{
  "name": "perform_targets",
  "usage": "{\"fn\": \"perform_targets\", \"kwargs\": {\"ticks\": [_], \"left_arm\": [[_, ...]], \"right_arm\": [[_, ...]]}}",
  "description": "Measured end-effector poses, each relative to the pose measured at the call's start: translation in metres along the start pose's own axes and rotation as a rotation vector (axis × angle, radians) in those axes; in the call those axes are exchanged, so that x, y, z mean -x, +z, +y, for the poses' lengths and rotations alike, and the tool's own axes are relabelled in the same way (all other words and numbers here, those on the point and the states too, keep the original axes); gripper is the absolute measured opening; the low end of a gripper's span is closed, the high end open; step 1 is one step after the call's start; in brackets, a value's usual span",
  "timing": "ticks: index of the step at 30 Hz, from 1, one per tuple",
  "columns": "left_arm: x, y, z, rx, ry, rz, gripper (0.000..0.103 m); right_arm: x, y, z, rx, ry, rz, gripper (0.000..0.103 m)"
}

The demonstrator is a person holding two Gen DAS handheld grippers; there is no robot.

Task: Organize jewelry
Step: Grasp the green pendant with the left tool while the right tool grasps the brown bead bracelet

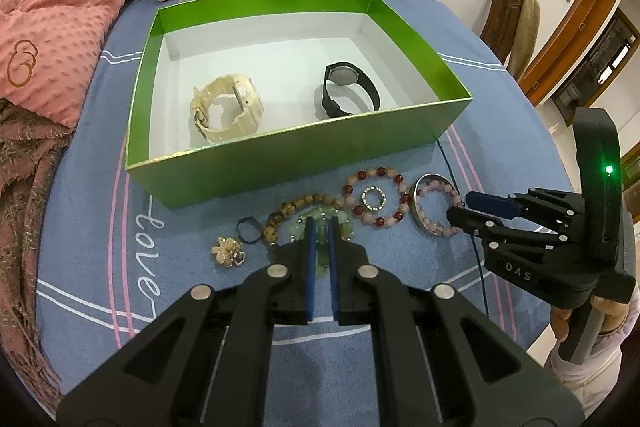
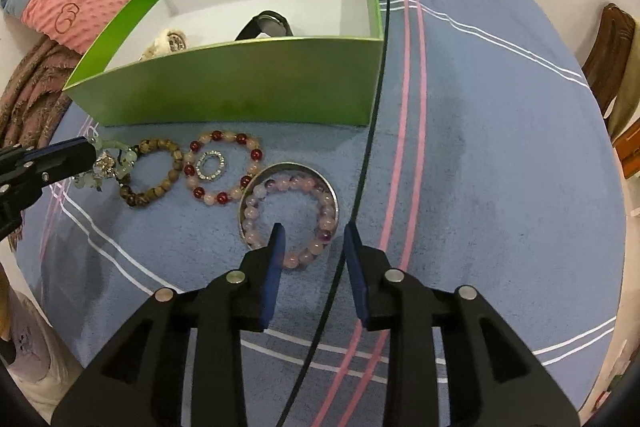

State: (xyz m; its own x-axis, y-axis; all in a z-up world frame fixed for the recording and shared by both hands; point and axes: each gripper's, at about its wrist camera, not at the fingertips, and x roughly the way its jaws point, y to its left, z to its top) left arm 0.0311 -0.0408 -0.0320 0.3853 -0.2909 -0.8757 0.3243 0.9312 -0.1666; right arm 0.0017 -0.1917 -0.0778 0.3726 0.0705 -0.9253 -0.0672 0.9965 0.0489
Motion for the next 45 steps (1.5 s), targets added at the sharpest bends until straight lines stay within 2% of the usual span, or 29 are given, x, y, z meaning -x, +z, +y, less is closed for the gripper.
{"fn": "perform_targets", "kwargs": {"ticks": [6, 12, 15, 17, 20, 25, 27, 29, 31, 33, 36, 38, 41, 45], "left_arm": [[-0.003, 0.0, 0.003, 0.007, -0.001, 0.009, 0.006], [0.007, 0.001, 0.004, 0.012, -0.001, -0.015, 0.006], [0.01, 0.0, 0.003, 0.005, -0.003, -0.019, 0.006], [0.009, -0.001, 0.003, 0.006, -0.006, -0.017, 0.006], [0.007, -0.003, 0.004, 0.01, -0.009, -0.01, 0.006], [0.005, -0.003, 0.007, 0.015, -0.015, -0.008, 0.006], [0.006, -0.003, 0.008, 0.016, -0.018, -0.01, 0.006], [0.009, -0.003, 0.011, 0.021, -0.016, -0.016, 0.006], [0.014, -0.003, 0.012, 0.027, -0.015, -0.026, 0.006], [0.021, -0.004, 0.013, 0.031, -0.016, -0.039, 0.006], [0.032, -0.006, 0.021, 0.048, -0.014, -0.064, 0.006], [0.038, -0.006, 0.029, 0.065, -0.007, -0.078, 0.006], [0.043, -0.008, 0.042, 0.088, 0.006, -0.085, 0.006], [0.043, -0.01, 0.052, 0.112, 0.001, -0.081, 0.006]], "right_arm": [[0.009, 0.001, 0.006, 0.021, -0.013, -0.046, 0.0], [0.028, 0.005, 0.014, 0.051, -0.014, -0.103, 0.0], [0.02, 0.006, 0.013, 0.043, 0.027, -0.047, 0.0], [0.014, 0.002, 0.011, 0.025, 0.063, -0.005, 0.005], [0.011, -0.008, 0.01, 0.013, 0.056, 0.018, 0.007], [0.012, -0.006, -0.001, -0.058, 0.05, 0.012, 0.007], [0.015, -0.004, 0.001, -0.066, 0.096, -0.006, 0.007], [0.02, 0.001, 0.013, -0.038, 0.117, -0.013, 0.008], [0.019, 0.007, 0.03, -0.014, 0.128, -0.018, 0.027], [0.015, 0.013, 0.051, 0.041, 0.143, -0.011, 0.037], [0.003, 0.02, 0.078, 0.094, 0.165, 0.008, 0.037], [-0.004, 0.024, 0.092, 0.137, 0.139, 0.001, 0.037], [-0.008, 0.038, 0.106, 0.195, 0.072, -0.055, 0.037], [-0.023, 0.054, 0.114, 0.251, 0.059, -0.05, 0.037]]}}
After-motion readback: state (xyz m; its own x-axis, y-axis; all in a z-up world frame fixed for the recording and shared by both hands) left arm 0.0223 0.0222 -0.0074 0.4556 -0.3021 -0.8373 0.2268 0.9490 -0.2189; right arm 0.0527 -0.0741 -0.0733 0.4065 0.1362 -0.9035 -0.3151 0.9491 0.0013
